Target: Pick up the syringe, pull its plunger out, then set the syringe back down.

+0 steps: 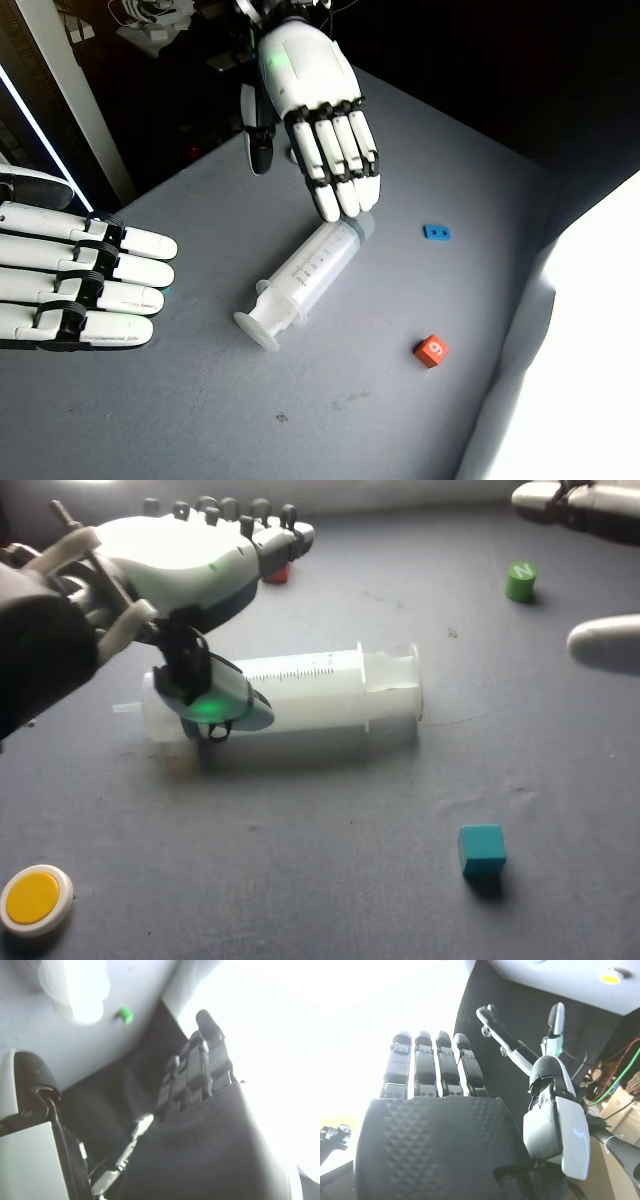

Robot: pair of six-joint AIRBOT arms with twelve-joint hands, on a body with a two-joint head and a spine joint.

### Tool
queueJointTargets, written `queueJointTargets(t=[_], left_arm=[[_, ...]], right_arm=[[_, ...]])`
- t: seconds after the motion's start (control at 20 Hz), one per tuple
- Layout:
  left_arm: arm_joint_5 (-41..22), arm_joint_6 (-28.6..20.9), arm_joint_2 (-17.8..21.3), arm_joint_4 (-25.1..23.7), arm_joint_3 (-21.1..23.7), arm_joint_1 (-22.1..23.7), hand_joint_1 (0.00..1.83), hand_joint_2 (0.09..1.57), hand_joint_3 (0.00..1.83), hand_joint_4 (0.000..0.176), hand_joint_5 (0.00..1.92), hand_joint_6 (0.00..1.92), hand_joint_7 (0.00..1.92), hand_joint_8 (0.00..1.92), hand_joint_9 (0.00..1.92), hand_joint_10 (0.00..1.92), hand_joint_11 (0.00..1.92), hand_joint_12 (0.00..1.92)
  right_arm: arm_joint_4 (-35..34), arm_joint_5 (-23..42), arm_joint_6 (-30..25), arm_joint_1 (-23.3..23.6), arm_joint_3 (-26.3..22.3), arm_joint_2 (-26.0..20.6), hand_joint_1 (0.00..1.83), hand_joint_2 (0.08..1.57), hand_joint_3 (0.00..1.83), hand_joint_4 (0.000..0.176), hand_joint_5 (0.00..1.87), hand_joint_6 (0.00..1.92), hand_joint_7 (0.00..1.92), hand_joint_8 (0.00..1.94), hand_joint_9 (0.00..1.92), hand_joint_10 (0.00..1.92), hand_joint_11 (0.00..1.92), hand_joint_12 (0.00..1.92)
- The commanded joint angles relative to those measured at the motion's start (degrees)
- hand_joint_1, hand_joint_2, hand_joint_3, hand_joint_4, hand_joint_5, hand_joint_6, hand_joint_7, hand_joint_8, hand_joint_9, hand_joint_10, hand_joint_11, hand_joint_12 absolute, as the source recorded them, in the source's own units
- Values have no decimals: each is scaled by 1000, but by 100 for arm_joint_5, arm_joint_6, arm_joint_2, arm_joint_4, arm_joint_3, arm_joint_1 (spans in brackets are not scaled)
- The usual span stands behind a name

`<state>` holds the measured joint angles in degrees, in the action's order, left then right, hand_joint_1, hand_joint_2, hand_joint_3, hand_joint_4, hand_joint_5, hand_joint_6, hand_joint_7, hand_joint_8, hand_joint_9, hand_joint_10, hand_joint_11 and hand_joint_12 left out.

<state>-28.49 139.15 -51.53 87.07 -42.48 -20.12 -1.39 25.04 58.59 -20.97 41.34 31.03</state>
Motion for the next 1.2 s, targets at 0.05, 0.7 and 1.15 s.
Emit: queueJointTargets(t=[0.05,0.7,1.15], left_arm=[[-208,370,-210,45,-113,27,1008,941,4,0,11,2,89,12,118,12,0,586],[-797,437,-1351,19,-963,-631,1068,896,0,0,8,3,53,4,73,4,0,340],[-919,324,-1930,15,-1508,-953,1070,881,0,0,38,7,91,9,108,13,0,393]], right_arm=[[-112,747,36,6,1,-27,0,1224,4,0,82,1,61,0,30,0,1,1],[-113,811,35,-176,0,-17,0,1240,2,0,145,0,129,0,107,0,21,28],[-199,864,28,-271,-1,8,0,1247,0,0,162,4,138,4,110,6,3,121]])
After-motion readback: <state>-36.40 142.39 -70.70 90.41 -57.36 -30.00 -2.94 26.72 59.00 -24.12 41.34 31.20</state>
